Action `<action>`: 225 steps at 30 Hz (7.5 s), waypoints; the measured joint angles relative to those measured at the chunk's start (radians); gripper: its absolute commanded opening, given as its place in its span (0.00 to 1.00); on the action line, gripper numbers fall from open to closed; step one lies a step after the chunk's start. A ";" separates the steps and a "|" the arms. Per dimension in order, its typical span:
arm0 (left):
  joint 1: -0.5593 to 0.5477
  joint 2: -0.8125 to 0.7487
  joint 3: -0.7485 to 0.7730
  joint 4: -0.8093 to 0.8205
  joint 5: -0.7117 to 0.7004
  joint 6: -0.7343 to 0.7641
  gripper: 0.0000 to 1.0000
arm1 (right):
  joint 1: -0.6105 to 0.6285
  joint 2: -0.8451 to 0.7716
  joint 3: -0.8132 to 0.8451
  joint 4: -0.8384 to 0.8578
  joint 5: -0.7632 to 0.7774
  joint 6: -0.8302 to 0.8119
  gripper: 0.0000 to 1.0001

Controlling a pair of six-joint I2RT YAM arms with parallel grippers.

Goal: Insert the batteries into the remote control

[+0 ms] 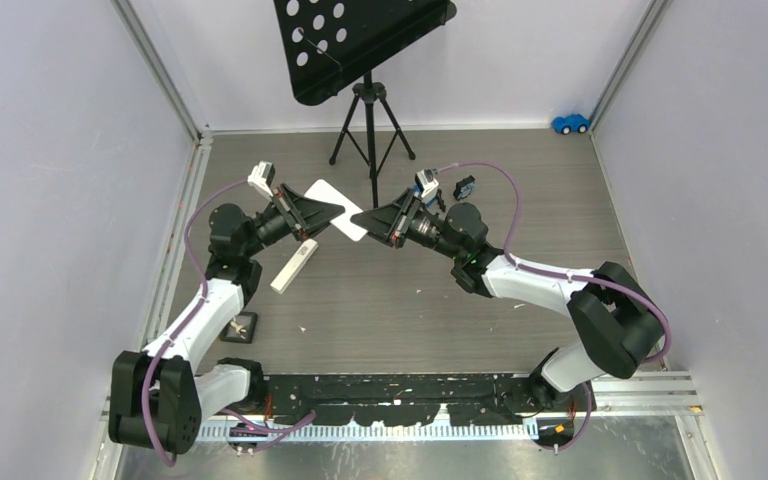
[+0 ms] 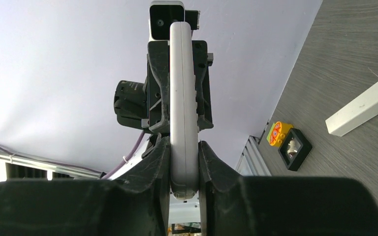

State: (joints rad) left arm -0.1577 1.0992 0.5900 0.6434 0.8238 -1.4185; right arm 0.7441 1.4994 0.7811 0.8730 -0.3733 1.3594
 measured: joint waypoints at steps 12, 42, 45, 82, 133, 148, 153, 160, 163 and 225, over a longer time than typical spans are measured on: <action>-0.008 -0.016 -0.029 0.008 -0.038 -0.057 0.00 | -0.007 -0.028 -0.018 -0.047 0.006 -0.094 0.06; -0.010 -0.045 -0.012 -0.264 -0.202 0.219 0.00 | -0.025 0.007 -0.103 -0.049 0.039 0.029 0.21; -0.010 -0.024 -0.004 -0.295 -0.207 0.262 0.00 | -0.029 0.011 -0.103 -0.087 0.035 0.057 0.15; -0.012 -0.028 0.037 -0.451 -0.249 0.508 0.00 | -0.048 0.064 -0.215 -0.597 0.129 -0.317 0.65; -0.075 -0.034 0.123 -0.050 0.100 -0.002 0.74 | 0.010 -0.218 -0.023 -0.126 0.166 -0.133 0.01; -0.064 -0.031 0.200 -0.220 0.301 0.185 0.61 | -0.074 -0.276 0.065 -0.296 -0.289 -0.269 0.02; -0.064 -0.049 0.200 -0.239 0.345 0.205 0.45 | -0.075 -0.269 0.089 -0.362 -0.322 -0.320 0.02; -0.063 -0.070 0.200 -0.255 0.379 0.234 0.43 | -0.078 -0.238 0.142 -0.444 -0.357 -0.402 0.02; -0.063 -0.079 0.200 -0.260 0.386 0.249 0.34 | -0.078 -0.230 0.161 -0.461 -0.370 -0.428 0.01; -0.070 -0.151 0.105 -0.533 -0.150 0.612 0.00 | -0.230 0.066 0.135 -1.485 0.752 -0.678 0.34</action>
State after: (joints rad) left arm -0.2276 0.9478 0.6952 0.1108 0.6743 -0.8062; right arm 0.5140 1.5650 0.9157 -0.6125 0.3782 0.6815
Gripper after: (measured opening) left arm 0.220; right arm 0.362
